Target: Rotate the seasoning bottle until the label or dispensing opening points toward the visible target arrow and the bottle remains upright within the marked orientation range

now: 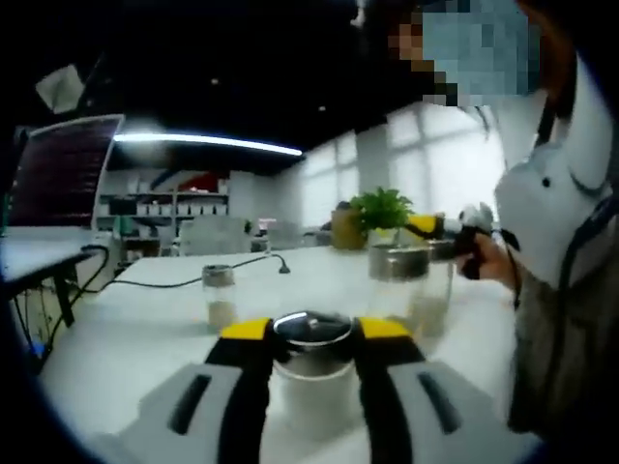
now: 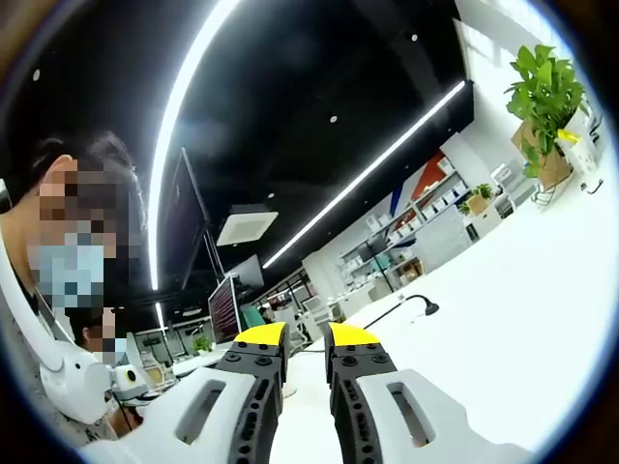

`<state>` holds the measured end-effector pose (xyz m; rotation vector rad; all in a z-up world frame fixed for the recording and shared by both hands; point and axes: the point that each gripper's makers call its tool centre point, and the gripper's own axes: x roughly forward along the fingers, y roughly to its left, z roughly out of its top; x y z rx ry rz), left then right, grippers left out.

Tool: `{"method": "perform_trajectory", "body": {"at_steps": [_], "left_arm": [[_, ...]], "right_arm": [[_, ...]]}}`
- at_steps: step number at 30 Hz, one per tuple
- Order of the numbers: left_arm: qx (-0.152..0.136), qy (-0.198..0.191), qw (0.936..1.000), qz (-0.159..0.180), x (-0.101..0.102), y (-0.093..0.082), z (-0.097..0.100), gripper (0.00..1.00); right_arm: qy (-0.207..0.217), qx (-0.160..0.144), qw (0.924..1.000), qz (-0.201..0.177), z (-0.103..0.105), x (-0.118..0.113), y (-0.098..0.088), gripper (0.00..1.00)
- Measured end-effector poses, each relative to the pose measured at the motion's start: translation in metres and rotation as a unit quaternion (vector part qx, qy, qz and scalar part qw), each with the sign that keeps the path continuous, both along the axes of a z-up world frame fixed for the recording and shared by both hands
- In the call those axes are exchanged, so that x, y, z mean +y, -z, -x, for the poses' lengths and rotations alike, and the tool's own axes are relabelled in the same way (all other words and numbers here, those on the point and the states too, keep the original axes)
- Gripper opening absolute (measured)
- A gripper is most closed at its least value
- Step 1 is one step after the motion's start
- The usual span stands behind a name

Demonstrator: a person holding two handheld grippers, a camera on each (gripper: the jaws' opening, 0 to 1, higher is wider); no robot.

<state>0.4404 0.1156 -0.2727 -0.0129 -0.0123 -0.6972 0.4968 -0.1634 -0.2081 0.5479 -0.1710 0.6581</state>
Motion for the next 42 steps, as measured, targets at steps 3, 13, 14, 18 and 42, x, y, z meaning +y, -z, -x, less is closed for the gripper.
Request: {"method": "perform_trajectory", "body": {"at_steps": [3, 13, 14, 18, 42], "left_arm": [[0.002, 0.011, 0.9999, 0.003, -0.0026, 0.0006, 0.0008, 0.34], [0.012, 0.075, 0.9970, 0.013, -0.0043, 0.0009, 0.0016, 0.34], [0.012, 0.079, 0.9967, 0.012, -0.0038, 0.0009, 0.0015, 0.34], [0.011, 0.091, 0.9957, 0.009, -0.0043, 0.0010, 0.0022, 0.34], [0.023, 0.173, 0.9847, 0.000, -0.0035, 0.0027, 0.0056, 0.34]], "right_arm": [[0.002, 0.001, 1.0000, -0.003, 0.0000, -0.0009, 0.0009, 0.13], [0.002, 0.002, 0.9999, -0.011, 0.0014, -0.0040, 0.0015, 0.13], [0.002, 0.001, 0.9999, -0.012, 0.0017, -0.0044, 0.0015, 0.13], [0.003, 0.001, 0.9999, -0.012, 0.0027, -0.0050, 0.0021, 0.13], [-0.001, 0.001, 0.9998, -0.021, 0.0001, -0.0070, 0.0039, 0.13]]}}
